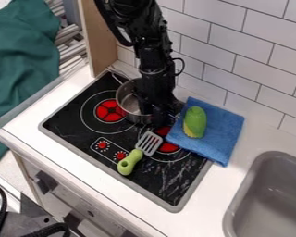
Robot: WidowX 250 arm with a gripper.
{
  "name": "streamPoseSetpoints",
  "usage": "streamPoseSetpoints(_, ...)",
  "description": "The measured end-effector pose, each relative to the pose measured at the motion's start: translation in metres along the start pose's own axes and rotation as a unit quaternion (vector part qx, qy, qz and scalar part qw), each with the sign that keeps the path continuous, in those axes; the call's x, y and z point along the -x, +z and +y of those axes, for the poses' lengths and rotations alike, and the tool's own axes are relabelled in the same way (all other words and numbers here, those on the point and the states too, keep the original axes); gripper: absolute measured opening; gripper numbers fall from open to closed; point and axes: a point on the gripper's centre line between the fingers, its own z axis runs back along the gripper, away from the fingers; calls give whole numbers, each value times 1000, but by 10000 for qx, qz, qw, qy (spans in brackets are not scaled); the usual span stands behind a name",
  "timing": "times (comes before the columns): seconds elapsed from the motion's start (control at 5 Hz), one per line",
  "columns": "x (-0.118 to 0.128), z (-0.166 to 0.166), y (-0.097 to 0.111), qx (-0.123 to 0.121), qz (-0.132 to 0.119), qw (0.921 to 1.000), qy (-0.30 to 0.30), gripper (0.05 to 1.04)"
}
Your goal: Move the silver pot bellow the left burner
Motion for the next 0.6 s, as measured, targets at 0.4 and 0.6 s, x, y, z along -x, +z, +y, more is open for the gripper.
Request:
streamPoseSetpoints(0.4, 7, -4, 20, 63, -302, 9995, 37, 73)
streamPoseSetpoints(0.6, 10, -6, 35, 14, -421, 9987, 280, 61)
